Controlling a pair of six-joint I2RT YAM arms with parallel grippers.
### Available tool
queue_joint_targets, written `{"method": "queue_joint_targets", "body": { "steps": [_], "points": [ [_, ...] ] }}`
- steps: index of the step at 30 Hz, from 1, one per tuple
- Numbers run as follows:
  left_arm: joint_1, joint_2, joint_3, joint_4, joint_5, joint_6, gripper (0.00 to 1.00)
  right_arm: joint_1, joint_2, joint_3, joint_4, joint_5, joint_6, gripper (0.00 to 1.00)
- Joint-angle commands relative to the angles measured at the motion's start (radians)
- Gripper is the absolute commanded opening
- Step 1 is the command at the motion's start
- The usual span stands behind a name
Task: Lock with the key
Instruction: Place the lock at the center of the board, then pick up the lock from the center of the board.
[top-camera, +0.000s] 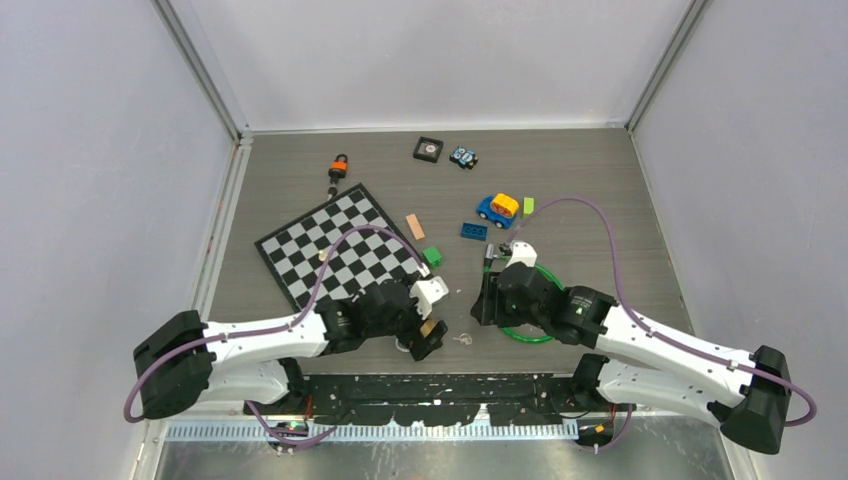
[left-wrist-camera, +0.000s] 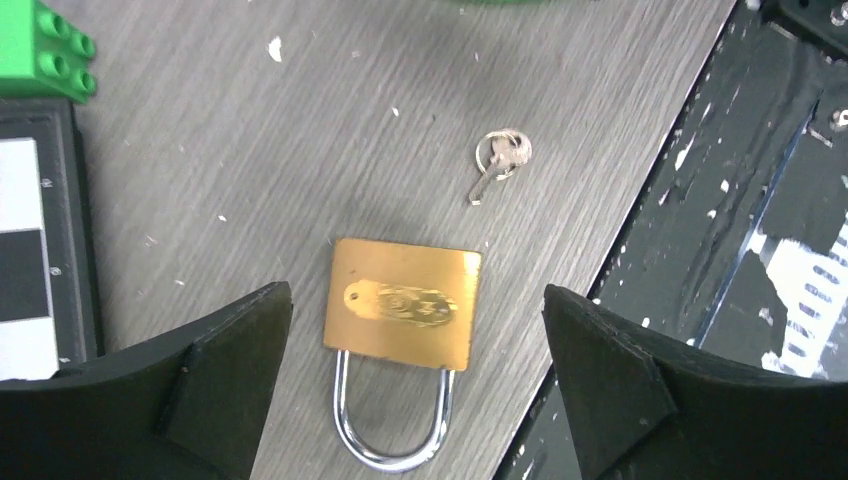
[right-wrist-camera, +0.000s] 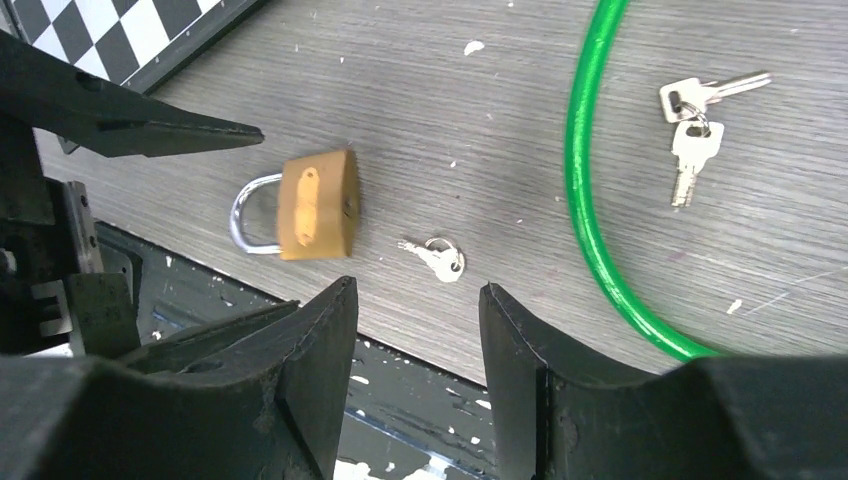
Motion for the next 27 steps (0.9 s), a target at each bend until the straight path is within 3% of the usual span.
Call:
{"method": "queue_joint_targets", "body": {
  "steps": [1,6,12,14,19,23,27],
  "points": [
    [-0.001,-0.026,0.051,0.084,-0.079,-0.035,1.00,-0.004,-0.032,0.018,-0.049,0.083,0.018,0.53],
    [-0.001,-0.065,0.068,0.014,-0.174,-0.078,1.00,-0.005,0.004,0.019,-0.094,0.107,0.050,0.53],
    [0.017,-0.084,0.203,-0.327,-0.445,-0.285,1.00,-0.006,0.138,0.126,-0.183,0.128,0.035,0.49],
    [0.066,-0.084,0.254,-0.419,-0.417,-0.363,1.00,-0.005,0.154,0.143,-0.201,0.192,0.038,0.53],
    [0.124,-0.165,0.214,-0.381,-0.382,-0.453,1.00,-0.005,0.112,0.143,-0.221,0.311,0.031,0.65],
    [0.176,-0.247,0.192,-0.363,-0.391,-0.508,1.00,-0.006,0.033,0.157,-0.352,0.468,0.114,0.67],
    [0.205,-0.281,0.219,-0.415,-0.425,-0.530,1.00,-0.011,-0.082,0.136,-0.402,0.497,0.153,0.68]
  ]
}}
